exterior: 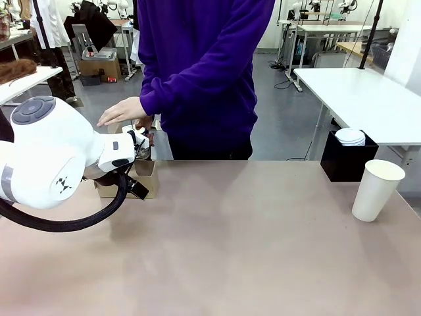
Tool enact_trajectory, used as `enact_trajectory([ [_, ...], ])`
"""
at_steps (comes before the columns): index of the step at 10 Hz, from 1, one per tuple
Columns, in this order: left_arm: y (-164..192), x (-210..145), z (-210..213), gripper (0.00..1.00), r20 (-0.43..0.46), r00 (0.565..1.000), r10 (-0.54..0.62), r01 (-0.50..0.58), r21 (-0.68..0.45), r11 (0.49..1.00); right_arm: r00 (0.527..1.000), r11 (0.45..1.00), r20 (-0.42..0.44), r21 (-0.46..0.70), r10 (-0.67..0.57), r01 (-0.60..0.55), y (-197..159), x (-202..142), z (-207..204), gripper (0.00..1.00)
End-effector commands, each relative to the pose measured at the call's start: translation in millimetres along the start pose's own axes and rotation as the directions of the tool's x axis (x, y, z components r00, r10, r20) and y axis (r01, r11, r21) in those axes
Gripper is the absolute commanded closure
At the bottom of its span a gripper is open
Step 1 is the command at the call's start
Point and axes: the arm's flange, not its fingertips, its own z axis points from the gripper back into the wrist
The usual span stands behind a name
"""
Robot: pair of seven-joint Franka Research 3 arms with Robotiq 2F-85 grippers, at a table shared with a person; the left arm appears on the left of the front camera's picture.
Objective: Pour a drink into a cup and package it in a carrier.
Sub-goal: Pick up the 600 ml Paper Cup and place it in the middle top area of the table.
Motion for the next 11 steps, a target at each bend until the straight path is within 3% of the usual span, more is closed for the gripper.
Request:
enact_trajectory([
  [1, 0, 0, 0, 0.0, 0.0, 1.0, 0.0, 0.0, -0.001, 1.0, 0.992, 0.997, 0.109, 0.025, 0.065, -0.068, -7, -35, 10, 0.0],
  [4, 0, 0, 0, 0.0, 0.0, 1.0, 0.0, 0.0, -0.001, 1.0, 0.978, 0.993, 0.173, 0.005, 0.116, -0.118, -2, -83, 0, 0.0],
  [7, 0, 0, 0, 0.0, 0.0, 1.0, 0.0, 0.0, -0.001, 1.0, 0.978, 0.989, 0.152, -0.057, 0.142, -0.135, 1, -114, -19, 0.0],
  [11, 0, 0, 0, 0.0, 0.0, 1.0, 0.0, 0.0, -0.001, 1.0, 0.982, 0.991, 0.132, -0.058, 0.131, -0.125, 6, -135, -42, 0.0],
])
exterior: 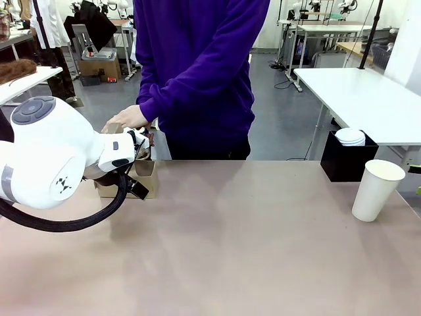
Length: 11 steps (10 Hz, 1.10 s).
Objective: Pour a drink into a cup and package it in a carrier.
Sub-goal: Pick up the 600 ml Paper Cup and place it in the middle top area of the table.
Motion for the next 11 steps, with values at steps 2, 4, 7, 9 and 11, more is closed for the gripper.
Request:
enact_trajectory([
  [2, 0, 0, 0, 0.0, 0.0, 1.0, 0.0, 0.0, -0.001, 1.0, 1.0, 1.0, -0.013, -0.011, 0.026, -0.027, 5, -8, -23, 0.0],
  [4, 0, 0, 0, 0.0, 0.0, 1.0, 0.0, 0.0, -0.001, 1.0, 0.999, 1.0, -0.021, -0.017, 0.024, -0.025, 10, -14, -38, 0.0],
  [7, 0, 0, 0, 0.0, 0.0, 1.0, 0.0, 0.0, -0.001, 1.0, 1.0, 1.0, -0.014, -0.011, 0.005, -0.005, 12, -19, -54, 0.0],
  [9, 0, 0, 0, 0.0, 0.0, 1.0, 0.0, 0.0, -0.001, 1.0, 1.0, 1.0, -0.005, -0.013, -0.005, 0.005, 13, -19, -63, 0.0],
  [11, 0, 0, 0, 0.0, 0.0, 1.0, 0.0, 0.0, -0.001, 1.0, 1.0, 1.0, -0.002, 0.001, -0.017, 0.017, 13, -22, -72, 0.0],
])
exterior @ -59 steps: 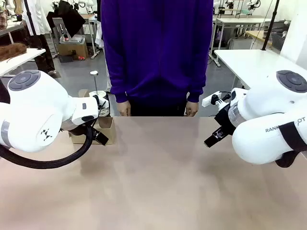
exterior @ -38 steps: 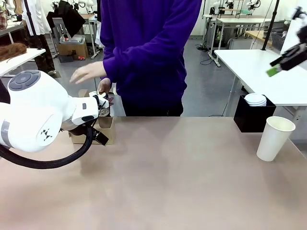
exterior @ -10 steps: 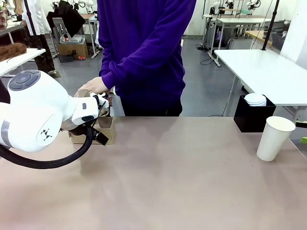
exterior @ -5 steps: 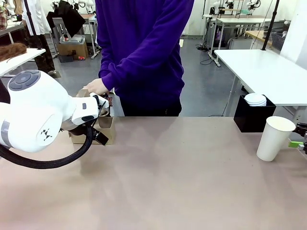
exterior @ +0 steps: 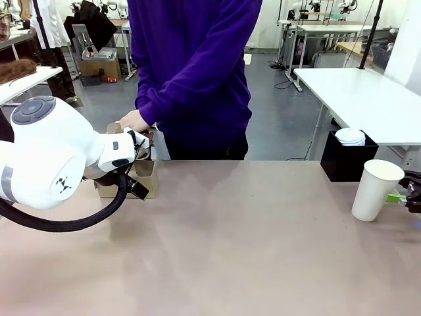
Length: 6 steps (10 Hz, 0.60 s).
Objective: Pour a drink into a cup and package it in a carrier.
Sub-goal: Pick up the 600 ml Paper Cup and place it in the middle top area of the table.
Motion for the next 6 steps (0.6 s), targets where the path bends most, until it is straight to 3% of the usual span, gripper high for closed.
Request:
enact_trajectory([
  [1, 0, 0, 0, 0.0, 0.0, 1.0, 0.0, 0.0, -0.001, 1.0, 1.0, 1.0, -0.003, -0.023, -0.001, 0.001, 2, 1, -18, 0.0],
  [6, 0, 0, 0, 0.0, 0.0, 1.0, 0.0, 0.0, -0.001, 1.0, 0.999, 0.998, -0.001, 0.029, -0.049, 0.049, 1, -8, -50, 0.0],
])
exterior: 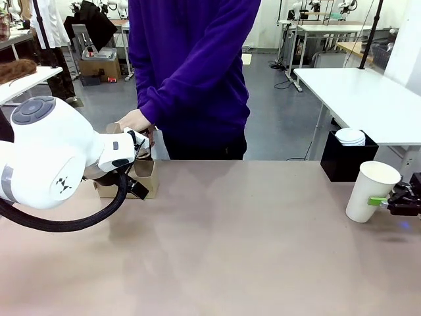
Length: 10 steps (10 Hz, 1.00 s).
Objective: Pour a drink into a cup and package it in a carrier.
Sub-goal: Pick up the 600 ml Paper Cup and place it in the middle top area of the table.
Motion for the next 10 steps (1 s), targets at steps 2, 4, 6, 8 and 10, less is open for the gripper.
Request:
enact_trajectory([
  [2, 0, 0, 0, 0.0, 0.0, 1.0, 0.0, 0.0, -0.001, 1.0, 0.999, 0.999, 0.018, -0.03, -0.032, 0.033, -4, -1, -14, 0.0],
  [4, 0, 0, 0, 0.0, 0.0, 1.0, 0.0, 0.0, -0.001, 1.0, 0.998, 0.999, 0.032, -0.017, -0.05, 0.051, -6, -2, -11, 0.2],
  [6, 0, 0, 0, 0.0, 0.0, 1.0, 0.0, 0.0, -0.001, 1.0, 1.0, 1.0, 0.016, -0.002, -0.015, 0.015, -2, -5, -8, 0.2],
  [8, 0, 0, 0, 0.0, 0.0, 1.0, 0.0, 0.0, -0.001, 1.0, 1.0, 1.0, 0.016, -0.002, -0.015, 0.015, -2, -5, -8, 0.2],
  [10, 0, 0, 0, 0.0, 0.0, 1.0, 0.0, 0.0, -0.001, 1.0, 0.999, 0.998, 0.021, -0.045, -0.047, 0.048, 10, 21, -8, 0.2],
])
